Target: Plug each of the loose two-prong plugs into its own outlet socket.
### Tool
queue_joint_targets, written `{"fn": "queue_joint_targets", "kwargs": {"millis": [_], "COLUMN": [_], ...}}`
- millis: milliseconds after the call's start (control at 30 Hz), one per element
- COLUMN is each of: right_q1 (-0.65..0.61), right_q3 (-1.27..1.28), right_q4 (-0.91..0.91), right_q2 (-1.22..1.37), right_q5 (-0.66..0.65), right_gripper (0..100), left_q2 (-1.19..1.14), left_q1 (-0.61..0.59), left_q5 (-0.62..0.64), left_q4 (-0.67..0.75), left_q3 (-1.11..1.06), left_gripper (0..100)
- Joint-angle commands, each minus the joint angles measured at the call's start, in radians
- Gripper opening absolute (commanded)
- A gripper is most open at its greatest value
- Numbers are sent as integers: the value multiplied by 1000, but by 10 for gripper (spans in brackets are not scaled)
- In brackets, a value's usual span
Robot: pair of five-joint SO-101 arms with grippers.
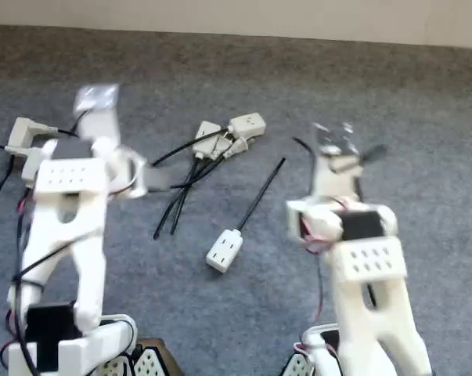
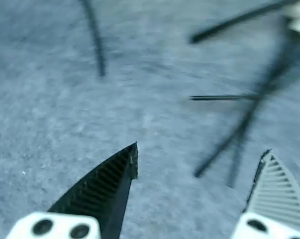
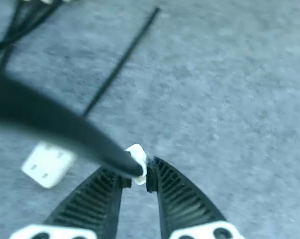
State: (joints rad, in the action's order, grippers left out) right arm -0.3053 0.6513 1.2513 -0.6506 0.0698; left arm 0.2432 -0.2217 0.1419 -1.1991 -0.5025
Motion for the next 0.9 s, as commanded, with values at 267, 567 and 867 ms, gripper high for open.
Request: {"fn": "queue_joint_targets", "kwargs": {"millis": [267, 567, 867], "right_q1": [-197, -252, -369], "right_q3": [-142, -251, -31], "right_q4": [-59, -77, -323], "right_q2": [143, 286, 286], "right_q5": [-178, -201, -57], "right_gripper": [5, 5, 5], "left_q2": [251, 251, 249], "left_q1": [-209, -159, -154], "left_q5": [-37, -91, -91], "left_q4": [454, 463, 463], "left_q3": [-483, -504, -504], "left_gripper": [369, 369, 369]}}
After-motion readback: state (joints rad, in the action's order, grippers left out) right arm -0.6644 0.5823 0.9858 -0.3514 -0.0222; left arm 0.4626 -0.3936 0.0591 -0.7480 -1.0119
